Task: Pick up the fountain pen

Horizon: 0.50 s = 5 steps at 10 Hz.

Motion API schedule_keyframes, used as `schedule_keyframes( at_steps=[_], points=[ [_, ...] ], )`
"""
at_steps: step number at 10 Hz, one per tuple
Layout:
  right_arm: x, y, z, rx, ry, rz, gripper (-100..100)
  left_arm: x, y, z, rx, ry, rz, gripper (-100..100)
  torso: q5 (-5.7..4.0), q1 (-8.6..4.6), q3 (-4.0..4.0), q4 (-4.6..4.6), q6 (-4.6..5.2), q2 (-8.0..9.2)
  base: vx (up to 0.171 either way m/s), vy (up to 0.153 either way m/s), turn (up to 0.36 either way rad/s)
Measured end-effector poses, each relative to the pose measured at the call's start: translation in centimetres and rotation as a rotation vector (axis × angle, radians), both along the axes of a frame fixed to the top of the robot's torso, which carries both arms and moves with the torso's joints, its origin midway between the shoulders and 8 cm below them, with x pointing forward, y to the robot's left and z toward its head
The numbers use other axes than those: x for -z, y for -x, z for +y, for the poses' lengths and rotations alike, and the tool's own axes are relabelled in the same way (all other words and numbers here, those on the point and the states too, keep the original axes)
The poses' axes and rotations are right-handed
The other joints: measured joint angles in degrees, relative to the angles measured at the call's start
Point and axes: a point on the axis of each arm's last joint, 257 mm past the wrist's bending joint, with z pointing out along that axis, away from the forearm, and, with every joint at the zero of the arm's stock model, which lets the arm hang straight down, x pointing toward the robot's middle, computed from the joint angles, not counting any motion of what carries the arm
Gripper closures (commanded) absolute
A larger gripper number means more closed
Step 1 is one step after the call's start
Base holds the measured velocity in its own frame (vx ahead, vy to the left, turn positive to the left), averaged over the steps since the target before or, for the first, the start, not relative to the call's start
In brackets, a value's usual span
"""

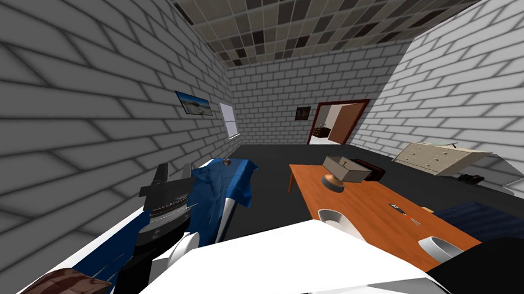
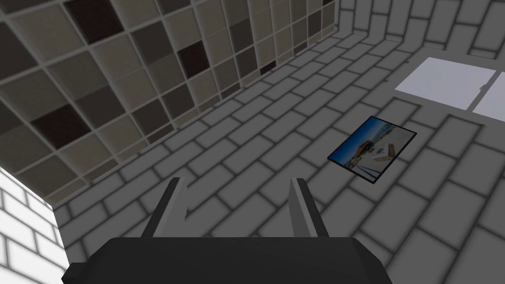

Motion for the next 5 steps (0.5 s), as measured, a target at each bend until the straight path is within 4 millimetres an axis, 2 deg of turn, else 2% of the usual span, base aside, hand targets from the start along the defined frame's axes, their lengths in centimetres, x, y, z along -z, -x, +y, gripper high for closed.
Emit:
schedule_keyframes(
  at_steps=[1, 2, 4, 5],
  points=[
    [0.00, 0.00, 0.00, 0.000, 0.000, 0.000, 100, 0.00, 0.00, 0.00, 0.000, 0.000, 0.000, 0, 0.00, 0.00, 0.00, 0.00, 0.00, 0.00, 0.073, -0.015, -0.237],
    [-0.03, -0.13, 0.04, -0.010, -0.001, -0.001, 100, 0.01, 0.00, 0.01, 0.000, 0.000, 0.000, 0, 0.00, -0.04, -0.10, -0.06, 0.11, -0.17, 0.149, -0.045, -0.430],
    [-0.30, -0.13, 0.24, -0.069, -0.003, 0.005, 100, 0.01, 0.01, 0.01, 0.000, 0.000, 0.000, 0, -0.03, -0.18, -0.37, -0.15, 0.10, -0.64, 0.231, -0.048, -0.412],
    [-0.57, -0.06, 0.23, -0.105, -0.001, 0.009, 100, 0.01, 0.01, 0.01, 0.000, 0.000, 0.000, 0, -0.03, -0.14, -0.48, -0.18, 0.03, -0.85, 0.166, -0.010, -0.118]
  ],
)
